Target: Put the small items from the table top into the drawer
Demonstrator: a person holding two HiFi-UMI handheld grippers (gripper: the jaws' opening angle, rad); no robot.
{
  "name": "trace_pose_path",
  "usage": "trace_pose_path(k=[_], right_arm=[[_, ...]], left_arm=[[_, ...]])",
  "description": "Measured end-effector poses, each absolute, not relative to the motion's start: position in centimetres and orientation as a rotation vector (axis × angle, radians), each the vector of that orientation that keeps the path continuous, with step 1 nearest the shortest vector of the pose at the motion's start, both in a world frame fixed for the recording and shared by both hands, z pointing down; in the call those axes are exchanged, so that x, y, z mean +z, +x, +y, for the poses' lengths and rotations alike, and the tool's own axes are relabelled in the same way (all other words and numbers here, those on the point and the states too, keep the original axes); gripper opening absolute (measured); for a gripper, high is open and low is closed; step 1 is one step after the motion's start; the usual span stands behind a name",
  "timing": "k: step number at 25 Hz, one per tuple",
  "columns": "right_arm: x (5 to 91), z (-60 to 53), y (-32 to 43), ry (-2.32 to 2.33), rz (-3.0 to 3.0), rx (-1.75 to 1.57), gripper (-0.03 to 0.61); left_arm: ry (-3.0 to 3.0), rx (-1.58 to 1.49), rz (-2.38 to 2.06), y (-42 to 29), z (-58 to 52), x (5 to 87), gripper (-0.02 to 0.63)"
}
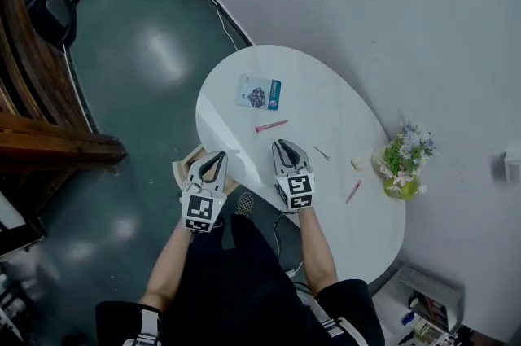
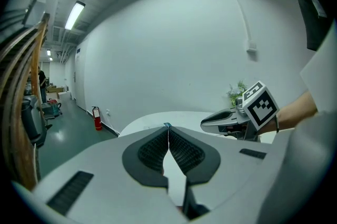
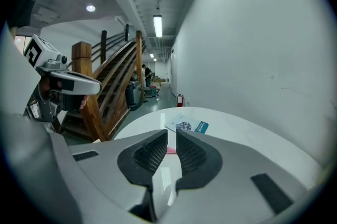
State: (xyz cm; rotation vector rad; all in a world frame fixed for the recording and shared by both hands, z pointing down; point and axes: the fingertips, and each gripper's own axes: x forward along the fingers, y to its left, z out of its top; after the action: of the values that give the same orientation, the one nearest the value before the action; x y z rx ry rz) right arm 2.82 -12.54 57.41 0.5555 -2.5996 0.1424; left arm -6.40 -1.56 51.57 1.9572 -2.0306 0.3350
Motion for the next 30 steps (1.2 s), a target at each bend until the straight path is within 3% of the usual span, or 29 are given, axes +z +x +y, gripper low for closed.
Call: trace_pose_path(k=[3, 5, 12, 30], right_arm=[[58.9, -14.1, 2.3, 0.488, -2.569, 0.111, 0.051], [60.1, -15.0, 1.9, 0.443, -2.541, 0.096, 0.103], [64.8, -17.0, 0.9, 0.299, -2.446, 0.061, 0.166], [69.7, -18.0, -1.8, 0.041, -2.333, -0.037, 0.216]], left_arm=[[1.943, 0.337, -2.039, -6.7, -2.4, 52.1, 0.020], [1.929, 0.344, -2.043, -6.9, -2.7, 52.6, 0.020], [1.844, 0.348, -2.051, -6.8, -3.4, 55.1, 0.020], [1.707, 0.310, -2.088, -7.5, -5.0, 57.0, 0.020]])
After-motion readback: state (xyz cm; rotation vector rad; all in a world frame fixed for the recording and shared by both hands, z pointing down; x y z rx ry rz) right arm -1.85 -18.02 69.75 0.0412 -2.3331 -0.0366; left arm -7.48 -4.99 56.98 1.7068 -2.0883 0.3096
